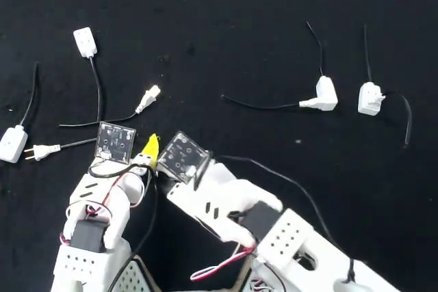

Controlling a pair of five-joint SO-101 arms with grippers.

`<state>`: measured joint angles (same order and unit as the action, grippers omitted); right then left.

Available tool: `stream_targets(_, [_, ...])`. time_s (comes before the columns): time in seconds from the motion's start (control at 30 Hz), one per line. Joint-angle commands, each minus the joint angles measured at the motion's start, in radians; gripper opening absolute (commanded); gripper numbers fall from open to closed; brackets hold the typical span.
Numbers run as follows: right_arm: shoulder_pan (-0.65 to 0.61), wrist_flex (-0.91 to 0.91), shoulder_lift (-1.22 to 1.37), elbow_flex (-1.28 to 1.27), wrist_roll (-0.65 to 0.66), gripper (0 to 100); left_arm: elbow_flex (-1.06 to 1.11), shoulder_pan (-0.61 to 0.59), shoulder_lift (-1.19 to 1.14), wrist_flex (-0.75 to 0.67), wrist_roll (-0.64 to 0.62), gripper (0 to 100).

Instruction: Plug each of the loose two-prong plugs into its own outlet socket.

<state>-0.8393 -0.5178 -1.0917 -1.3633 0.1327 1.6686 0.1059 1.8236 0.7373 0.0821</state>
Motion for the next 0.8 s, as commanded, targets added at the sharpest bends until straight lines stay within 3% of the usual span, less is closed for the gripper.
stream_targets(0.0, [0.038,-0.003,-0.082,0.008,-0.002,1.1,0.004,-0.012,-0.005,-0.009,0.011,15])
stream_targets(0.77, [0.084,-0.009,-0.084,0.016,-0.002,1.1,0.021,-0.012,-0.005,-0.011,0.011,15])
